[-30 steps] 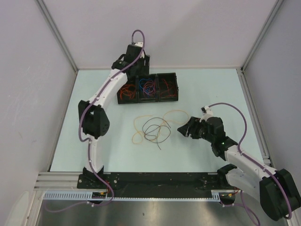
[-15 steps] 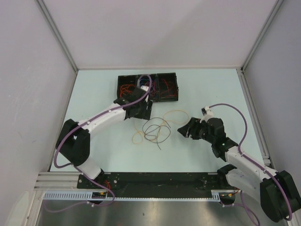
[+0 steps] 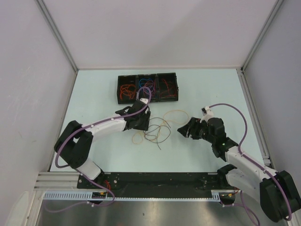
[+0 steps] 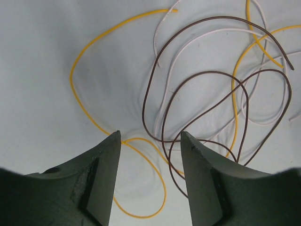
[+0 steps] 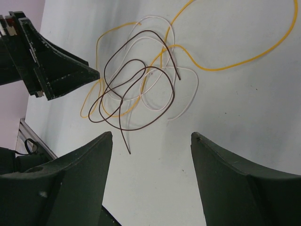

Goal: Untangle the cables

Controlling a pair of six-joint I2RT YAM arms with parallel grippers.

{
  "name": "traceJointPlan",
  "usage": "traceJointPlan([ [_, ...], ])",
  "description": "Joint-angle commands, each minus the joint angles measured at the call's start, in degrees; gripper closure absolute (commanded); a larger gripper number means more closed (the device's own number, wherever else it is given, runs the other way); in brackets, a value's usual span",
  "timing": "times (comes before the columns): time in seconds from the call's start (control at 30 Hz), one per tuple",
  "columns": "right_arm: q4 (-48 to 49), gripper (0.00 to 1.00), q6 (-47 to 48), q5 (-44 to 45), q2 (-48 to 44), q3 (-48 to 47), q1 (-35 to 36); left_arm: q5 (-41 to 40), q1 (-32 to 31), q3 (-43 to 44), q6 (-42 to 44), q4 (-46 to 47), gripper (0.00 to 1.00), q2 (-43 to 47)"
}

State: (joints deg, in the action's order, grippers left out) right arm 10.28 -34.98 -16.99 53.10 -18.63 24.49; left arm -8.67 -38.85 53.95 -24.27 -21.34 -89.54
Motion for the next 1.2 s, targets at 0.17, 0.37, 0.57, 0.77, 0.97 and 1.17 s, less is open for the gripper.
traceJointPlan([
  [0.17, 3.3, 0.27, -0.2, -1.1, 0.6, -0.2, -0.7, 0.1, 0.0, 0.6, -0.4, 6.0, 0.50, -5.6],
  [0.37, 3.5, 0.27, -0.3, -1.5, 1.0, -0.3, -0.9, -0.2, 0.1, 1.7, 0.3, 6.2, 0.85, -7.2],
  [0.57, 3.3, 0.27, -0.4, -1.6, 1.0, -0.3, -1.0, 0.1, 0.0, 5.0, 0.7, 3.5, 1.00, -7.8],
  [0.77, 2.4, 0.28, -0.1, -1.7, -1.4, -0.2, -0.9, 1.9, -0.2, 12.7, 1.3, -5.8, 1.00, -1.7],
  [0.97, -0.8, 0.27, -0.8, -3.0, -9.8, -4.3, -1.0, 3.7, -0.3, 25.6, 2.8, -18.3, 1.00, 3.6],
  [1.17, -0.7, 0.23, -2.9, -7.4, -13.9, -13.3, -1.0, 7.2, -0.4, 40.1, 1.3, -24.9, 1.00, 5.3],
])
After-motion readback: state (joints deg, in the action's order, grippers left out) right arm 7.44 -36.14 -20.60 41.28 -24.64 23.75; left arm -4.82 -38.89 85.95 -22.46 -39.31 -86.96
